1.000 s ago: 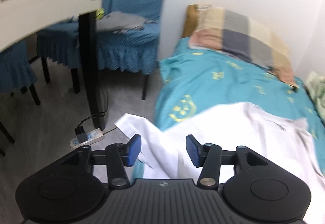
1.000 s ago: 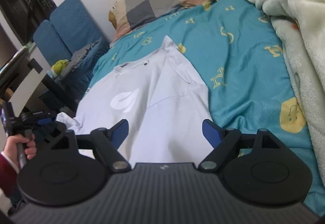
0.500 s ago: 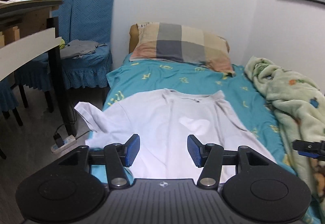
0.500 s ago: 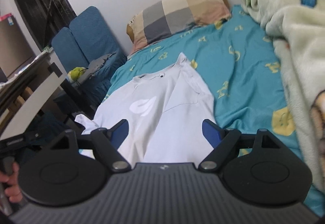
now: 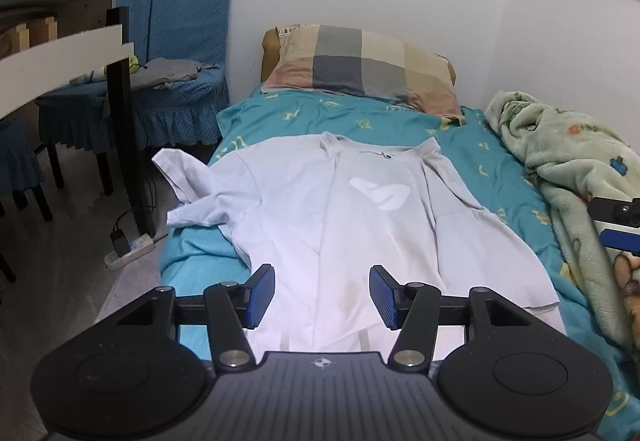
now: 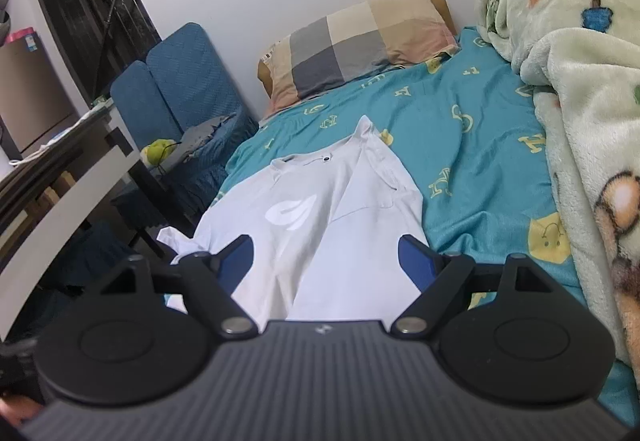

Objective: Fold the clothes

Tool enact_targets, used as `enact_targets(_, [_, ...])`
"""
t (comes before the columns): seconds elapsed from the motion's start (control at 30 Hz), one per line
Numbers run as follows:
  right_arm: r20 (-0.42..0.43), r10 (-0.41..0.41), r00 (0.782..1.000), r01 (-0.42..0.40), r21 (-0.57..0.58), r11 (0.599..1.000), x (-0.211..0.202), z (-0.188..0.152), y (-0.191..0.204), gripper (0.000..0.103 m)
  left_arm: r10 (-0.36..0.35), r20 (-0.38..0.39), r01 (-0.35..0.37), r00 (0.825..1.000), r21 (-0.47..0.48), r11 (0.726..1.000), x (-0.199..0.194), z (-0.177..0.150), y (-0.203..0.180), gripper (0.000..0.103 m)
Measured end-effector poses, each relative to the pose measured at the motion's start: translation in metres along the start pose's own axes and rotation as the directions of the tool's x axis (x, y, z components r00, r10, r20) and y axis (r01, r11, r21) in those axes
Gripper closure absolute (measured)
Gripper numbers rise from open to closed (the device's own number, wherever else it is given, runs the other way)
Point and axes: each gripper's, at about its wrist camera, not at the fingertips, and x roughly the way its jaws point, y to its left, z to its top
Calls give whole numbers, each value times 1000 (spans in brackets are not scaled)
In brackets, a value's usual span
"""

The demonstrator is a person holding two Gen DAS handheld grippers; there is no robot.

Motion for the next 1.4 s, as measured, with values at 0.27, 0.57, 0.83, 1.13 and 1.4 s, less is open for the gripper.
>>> enact_targets(0.27, [-15, -12, 1000, 12, -8, 1000, 11, -1, -1, 21, -31, 2, 31, 1000, 13, 999, -4, -6, -8, 42])
enact_targets(0.57, [-9, -55, 998, 56, 150, 987, 17, 7, -35, 21, -34, -9, 34, 999, 24, 999, -1, -10, -16, 36])
enact_targets(0.83, [-143, -76, 987, 116, 299, 947, 44, 10, -80, 21, -7, -21, 7, 1000, 20, 1000, 5, -13, -15, 29])
enact_targets(1.13, [-231, -36, 972, 97, 262, 960, 63, -8, -66, 43, -4, -35, 2, 999, -51, 999, 12, -11, -3, 28])
enact_targets(1.4, [-295, -44, 955, 109, 209, 972, 76, -22, -59, 75, -16, -36, 13, 999, -69, 998, 16, -10, -4, 28])
